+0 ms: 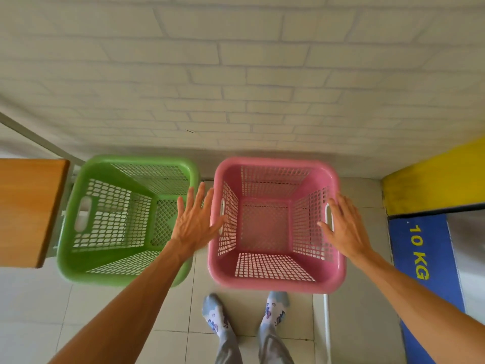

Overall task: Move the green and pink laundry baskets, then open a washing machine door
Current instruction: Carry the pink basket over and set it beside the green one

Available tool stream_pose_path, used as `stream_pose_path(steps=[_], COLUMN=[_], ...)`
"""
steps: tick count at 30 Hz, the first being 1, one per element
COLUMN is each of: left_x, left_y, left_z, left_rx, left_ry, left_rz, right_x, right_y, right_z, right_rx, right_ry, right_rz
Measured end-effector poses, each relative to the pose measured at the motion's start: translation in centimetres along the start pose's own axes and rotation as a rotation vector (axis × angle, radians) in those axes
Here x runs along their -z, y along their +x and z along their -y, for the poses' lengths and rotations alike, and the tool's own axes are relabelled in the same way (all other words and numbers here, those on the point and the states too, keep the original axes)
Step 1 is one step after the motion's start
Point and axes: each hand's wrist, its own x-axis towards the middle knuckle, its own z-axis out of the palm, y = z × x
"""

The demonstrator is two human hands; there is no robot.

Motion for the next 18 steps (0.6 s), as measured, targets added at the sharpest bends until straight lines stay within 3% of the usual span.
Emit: stream_pose_path(steps=[8, 18], left_x=[9.1, 16.1], left_y=[-7.8, -22.5], left_z=[1.5, 9.1], left_rx=[0.003, 0.093], left_ry=[0.028, -0.052], left_rz=[-0.03, -0.058], right_x=[8.0, 14.7], right_y=[-4.2, -11.2], right_z=[7.5, 20.4], right_rx=[0.044, 0.161], right_ry=[0.06, -0.015], right_rz=[0.074, 0.214])
